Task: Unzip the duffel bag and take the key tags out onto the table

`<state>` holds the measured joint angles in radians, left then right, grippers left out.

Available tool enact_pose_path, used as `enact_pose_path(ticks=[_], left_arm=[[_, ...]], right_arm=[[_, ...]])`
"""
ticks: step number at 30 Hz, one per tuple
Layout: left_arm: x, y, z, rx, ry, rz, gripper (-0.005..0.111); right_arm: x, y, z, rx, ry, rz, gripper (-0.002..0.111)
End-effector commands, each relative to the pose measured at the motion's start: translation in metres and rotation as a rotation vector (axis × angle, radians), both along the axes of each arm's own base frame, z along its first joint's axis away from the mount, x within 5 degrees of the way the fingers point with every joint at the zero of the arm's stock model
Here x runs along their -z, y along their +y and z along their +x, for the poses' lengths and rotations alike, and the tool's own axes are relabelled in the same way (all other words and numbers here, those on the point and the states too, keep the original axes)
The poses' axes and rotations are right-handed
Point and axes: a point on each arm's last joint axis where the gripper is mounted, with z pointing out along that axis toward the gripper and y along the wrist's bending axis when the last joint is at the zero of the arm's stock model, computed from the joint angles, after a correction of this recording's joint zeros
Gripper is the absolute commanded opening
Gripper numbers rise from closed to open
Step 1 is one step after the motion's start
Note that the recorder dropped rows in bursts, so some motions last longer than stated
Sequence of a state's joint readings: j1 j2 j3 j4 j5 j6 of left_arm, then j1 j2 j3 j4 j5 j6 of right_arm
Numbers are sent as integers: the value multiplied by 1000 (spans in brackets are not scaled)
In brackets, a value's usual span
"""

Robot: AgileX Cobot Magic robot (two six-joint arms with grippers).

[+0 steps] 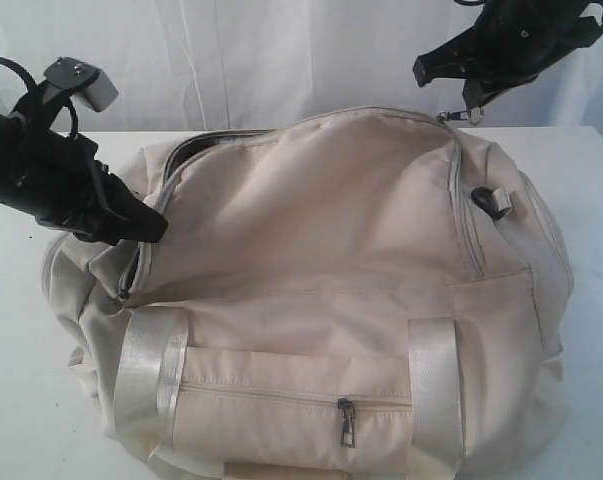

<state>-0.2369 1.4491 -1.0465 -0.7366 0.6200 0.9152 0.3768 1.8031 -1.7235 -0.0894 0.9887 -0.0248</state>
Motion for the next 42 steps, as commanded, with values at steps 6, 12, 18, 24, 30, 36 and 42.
enact_pose_path(ticks=[6, 12, 18, 24, 30, 36, 42], left_arm=[[-70, -15, 16, -19, -337, -113, 62], [-73, -56, 47, 30, -426, -122, 62], [-48, -100, 78, 70, -399, -128, 62], [-29, -137, 96, 78, -462, -104, 62], [-14, -170, 102, 173, -545, -54, 62], [-3, -189, 104, 200, -541, -58, 62], [1, -193, 109, 167, -569, -47, 56]], right_arm=[[7, 8, 8, 14, 0, 133, 0], [10, 16, 7, 26, 47, 245, 0], [11, 4, 11, 66, 51, 242, 0], [11, -13, 17, 122, 64, 276, 0], [10, -14, 18, 131, 78, 322, 0], [10, -14, 18, 131, 76, 324, 0], [10, -14, 18, 131, 76, 324, 0]])
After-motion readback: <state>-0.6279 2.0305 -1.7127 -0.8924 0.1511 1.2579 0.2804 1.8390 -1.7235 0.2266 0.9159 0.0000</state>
